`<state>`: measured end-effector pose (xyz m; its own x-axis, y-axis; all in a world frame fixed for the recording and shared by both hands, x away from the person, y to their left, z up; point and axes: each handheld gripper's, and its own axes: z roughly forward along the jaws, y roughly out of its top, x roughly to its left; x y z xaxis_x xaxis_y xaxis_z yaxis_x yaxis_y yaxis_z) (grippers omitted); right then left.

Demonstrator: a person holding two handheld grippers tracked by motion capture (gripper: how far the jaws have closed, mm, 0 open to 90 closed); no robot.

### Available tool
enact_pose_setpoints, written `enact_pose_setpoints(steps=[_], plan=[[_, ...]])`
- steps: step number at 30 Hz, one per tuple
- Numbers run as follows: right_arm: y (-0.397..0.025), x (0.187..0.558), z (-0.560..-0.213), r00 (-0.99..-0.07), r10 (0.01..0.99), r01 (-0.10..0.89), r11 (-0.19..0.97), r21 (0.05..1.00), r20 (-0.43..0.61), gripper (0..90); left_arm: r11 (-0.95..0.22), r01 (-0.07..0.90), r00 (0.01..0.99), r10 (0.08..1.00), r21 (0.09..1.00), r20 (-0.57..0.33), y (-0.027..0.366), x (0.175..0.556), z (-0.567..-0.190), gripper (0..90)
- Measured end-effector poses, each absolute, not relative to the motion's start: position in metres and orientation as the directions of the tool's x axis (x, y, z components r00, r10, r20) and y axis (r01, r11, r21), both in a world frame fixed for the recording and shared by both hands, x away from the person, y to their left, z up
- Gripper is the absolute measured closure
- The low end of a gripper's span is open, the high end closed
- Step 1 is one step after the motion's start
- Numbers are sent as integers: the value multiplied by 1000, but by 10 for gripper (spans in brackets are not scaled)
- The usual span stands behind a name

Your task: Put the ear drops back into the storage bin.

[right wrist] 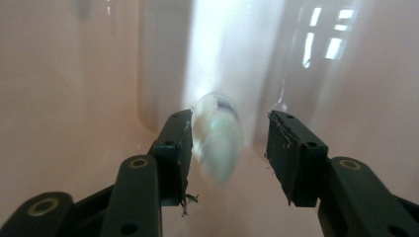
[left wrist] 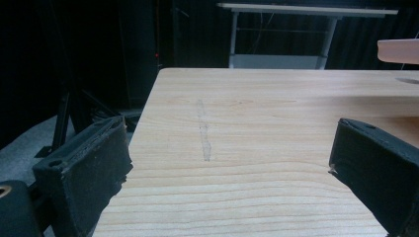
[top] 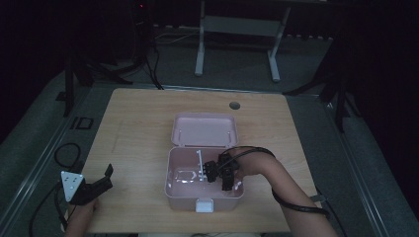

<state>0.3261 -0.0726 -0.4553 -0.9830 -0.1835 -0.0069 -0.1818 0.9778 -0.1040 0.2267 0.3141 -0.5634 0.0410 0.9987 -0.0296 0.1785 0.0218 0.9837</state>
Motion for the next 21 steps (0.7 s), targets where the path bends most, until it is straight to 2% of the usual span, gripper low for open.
enact_pose_setpoints(steps=[11, 12, 21], plan=[[-79, 324, -419, -983, -174, -172, 984, -43, -51, 480, 23, 178, 40, 999, 984, -31, 314, 227, -563, 24], [-85, 323, -404, -984, -165, -164, 986, -9, -72, 471, 23, 178, 40, 999, 984, -30, 314, 227, -563, 24], [-112, 324, -375, -987, -106, -114, 992, 57, -123, 447, 23, 178, 40, 999, 984, -30, 314, 227, -563, 23]])
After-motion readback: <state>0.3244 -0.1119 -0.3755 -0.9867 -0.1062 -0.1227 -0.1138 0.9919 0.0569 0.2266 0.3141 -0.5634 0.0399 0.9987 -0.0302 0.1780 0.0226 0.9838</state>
